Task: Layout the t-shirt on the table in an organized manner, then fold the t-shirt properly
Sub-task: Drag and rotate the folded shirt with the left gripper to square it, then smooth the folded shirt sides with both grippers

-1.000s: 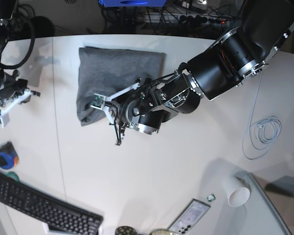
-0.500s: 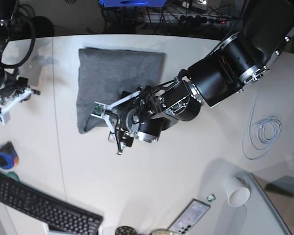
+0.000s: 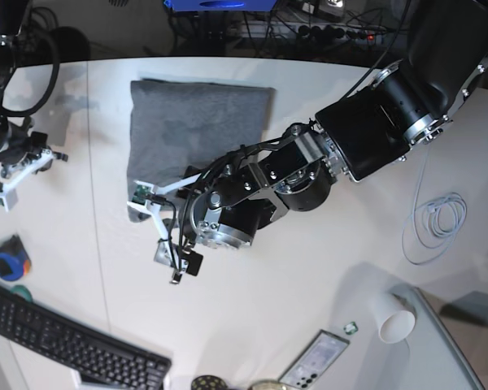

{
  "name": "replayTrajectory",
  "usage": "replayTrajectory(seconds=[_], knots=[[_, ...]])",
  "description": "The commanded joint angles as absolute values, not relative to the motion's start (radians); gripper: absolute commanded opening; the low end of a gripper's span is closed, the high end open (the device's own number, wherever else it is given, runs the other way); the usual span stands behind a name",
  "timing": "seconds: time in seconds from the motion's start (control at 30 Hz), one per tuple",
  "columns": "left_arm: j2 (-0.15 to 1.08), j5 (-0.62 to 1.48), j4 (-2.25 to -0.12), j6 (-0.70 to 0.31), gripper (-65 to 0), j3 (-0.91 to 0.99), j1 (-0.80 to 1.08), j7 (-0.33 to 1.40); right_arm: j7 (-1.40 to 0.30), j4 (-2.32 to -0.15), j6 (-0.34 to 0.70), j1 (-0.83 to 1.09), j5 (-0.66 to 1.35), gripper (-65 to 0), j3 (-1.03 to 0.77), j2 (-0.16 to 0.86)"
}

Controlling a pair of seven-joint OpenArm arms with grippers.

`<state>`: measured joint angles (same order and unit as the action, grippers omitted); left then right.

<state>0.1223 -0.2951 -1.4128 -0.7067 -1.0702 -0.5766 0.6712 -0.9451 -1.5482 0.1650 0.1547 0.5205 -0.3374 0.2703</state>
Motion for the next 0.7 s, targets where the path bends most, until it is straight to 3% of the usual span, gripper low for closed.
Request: replayTrajectory(seconds=[0.0, 0.07, 0.1, 0.17, 0.2, 0.4, 0.67], knots=[[0.131, -0.297, -1.469, -0.698, -21.4, -1.040, -0.595, 0.688, -0.934, -1.583, 0.171, 0.148, 0.532, -62.3, -0.321, 0.283], [0.147, -0.300, -1.549, -0.698, -29.6, -0.986, -0.545, 0.719, -0.931, -1.618, 0.171, 0.170, 0.532, -62.3, -0.260, 0.283], [0.156, -0.302, -1.596, -0.698, -37.7, -0.944, -0.510, 0.737, -0.929, -1.650, 0.171, 0.183, 0.532, -62.3, -0.228, 0.283], [0.165, -0.306, -1.682, -0.698, -60.1, -0.854, -0.423, 0.765, -0.929, -1.712, 0.171, 0.203, 0.532, -62.3, -0.154, 0.283], [0.171, -0.306, -1.710, -0.698, -65.0, -0.811, -0.383, 0.771, -0.929, -1.732, 0.171, 0.211, 0.533, -62.3, -0.122, 0.283], [0.177, -0.303, -1.779, -0.698, -65.0, -0.549, -0.074, 0.765, -0.920, -1.761, 0.171, 0.225, 0.530, -62.3, 0.048, 0.254], [0.177, -0.308, -1.764, -0.698, -65.0, -0.443, 0.116, 0.648, -0.900, -1.704, 0.171, 0.220, 0.529, -62.3, 0.183, 0.242]])
